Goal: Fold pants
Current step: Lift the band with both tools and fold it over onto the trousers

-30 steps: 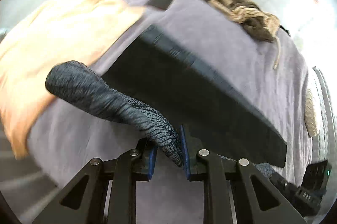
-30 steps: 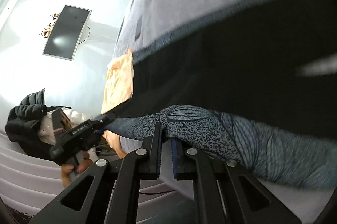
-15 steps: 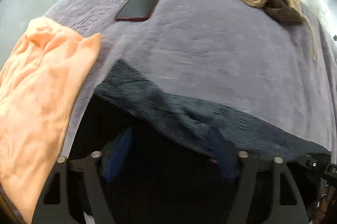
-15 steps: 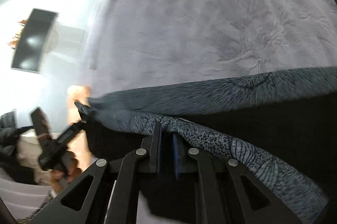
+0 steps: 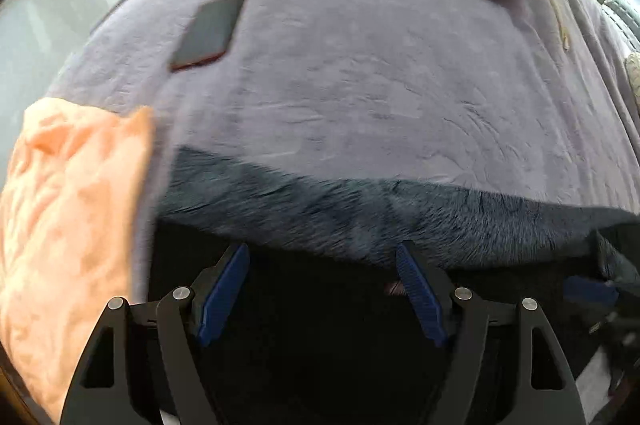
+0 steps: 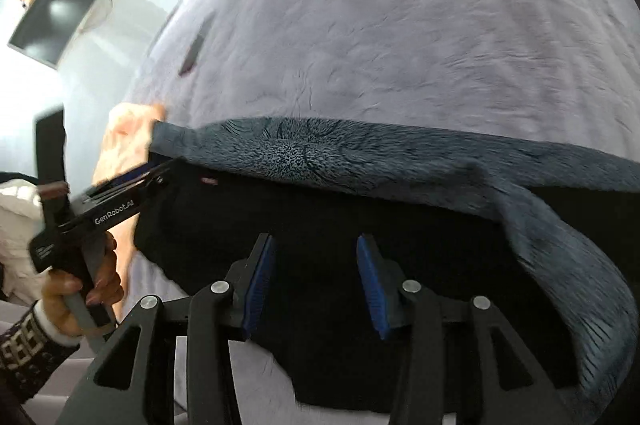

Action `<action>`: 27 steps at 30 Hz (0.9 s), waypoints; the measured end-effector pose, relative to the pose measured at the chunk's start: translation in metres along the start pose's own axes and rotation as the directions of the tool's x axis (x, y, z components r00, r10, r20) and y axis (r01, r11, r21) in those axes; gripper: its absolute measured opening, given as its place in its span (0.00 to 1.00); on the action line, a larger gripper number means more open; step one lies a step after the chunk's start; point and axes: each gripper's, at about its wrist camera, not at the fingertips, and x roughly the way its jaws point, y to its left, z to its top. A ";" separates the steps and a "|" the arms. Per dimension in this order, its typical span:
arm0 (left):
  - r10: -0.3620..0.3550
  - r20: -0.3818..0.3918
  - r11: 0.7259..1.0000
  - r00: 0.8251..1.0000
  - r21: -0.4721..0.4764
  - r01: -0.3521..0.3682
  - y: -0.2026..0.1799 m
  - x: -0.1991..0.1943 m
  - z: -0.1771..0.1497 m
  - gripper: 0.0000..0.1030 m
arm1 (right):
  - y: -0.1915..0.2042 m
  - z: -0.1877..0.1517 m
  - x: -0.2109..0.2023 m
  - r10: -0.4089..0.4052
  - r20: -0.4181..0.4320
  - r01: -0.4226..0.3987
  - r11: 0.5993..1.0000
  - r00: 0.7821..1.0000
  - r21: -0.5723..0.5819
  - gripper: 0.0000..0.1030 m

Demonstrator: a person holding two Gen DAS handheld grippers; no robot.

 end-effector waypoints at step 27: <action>-0.223 -0.124 0.878 0.967 0.404 0.255 -0.248 -0.052 -0.103 0.75 | -0.253 -0.314 -0.153 0.035 0.429 -0.400 0.436 0.902 0.806 0.57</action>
